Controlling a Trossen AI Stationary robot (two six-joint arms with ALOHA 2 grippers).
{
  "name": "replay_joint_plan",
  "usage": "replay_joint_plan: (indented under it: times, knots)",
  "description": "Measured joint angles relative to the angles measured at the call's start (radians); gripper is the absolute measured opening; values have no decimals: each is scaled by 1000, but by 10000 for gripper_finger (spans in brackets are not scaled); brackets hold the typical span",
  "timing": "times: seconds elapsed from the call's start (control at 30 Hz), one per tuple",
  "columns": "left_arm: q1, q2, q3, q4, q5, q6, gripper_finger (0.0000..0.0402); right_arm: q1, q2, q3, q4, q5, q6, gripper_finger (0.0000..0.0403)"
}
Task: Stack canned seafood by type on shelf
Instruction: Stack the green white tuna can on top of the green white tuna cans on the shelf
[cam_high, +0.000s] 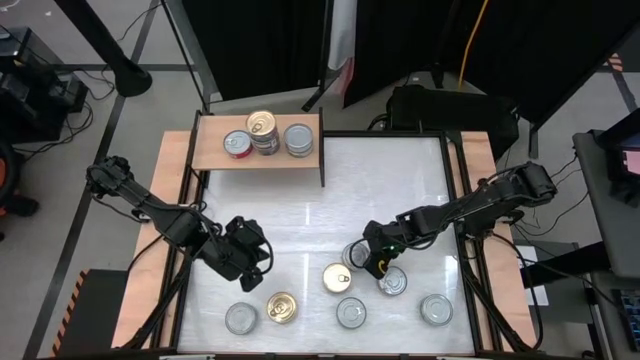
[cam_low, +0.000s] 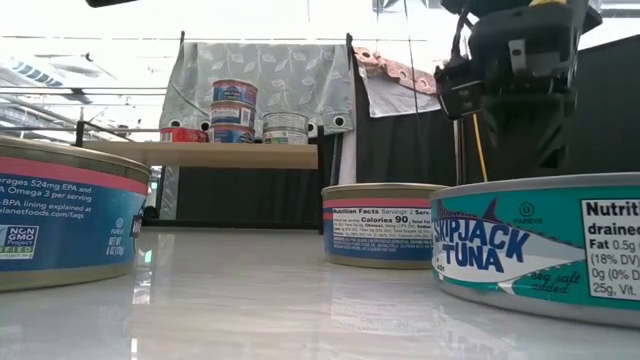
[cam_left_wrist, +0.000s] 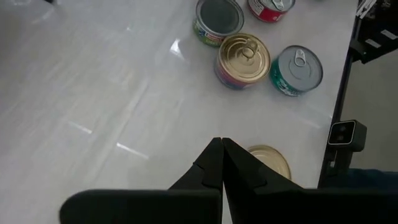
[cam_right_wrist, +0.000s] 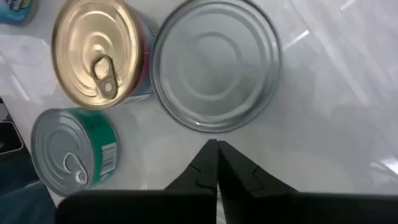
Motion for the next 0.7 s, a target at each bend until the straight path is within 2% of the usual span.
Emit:
replay_joint_plan:
  times: [0.17, 0.53, 0.7]
  knots:
    - [0, 0, 0, 2, -37, -1, 4, -4, 18, 0, 30, 10, -36, 0]
    - [0, 0, 0, 5, -38, -19, 4, -9, 68, -1, 8, 17, -80, 0]
    - [0, 0, 0, 1, -37, -19, 4, -9, 67, -48, 16, 26, -71, 0]
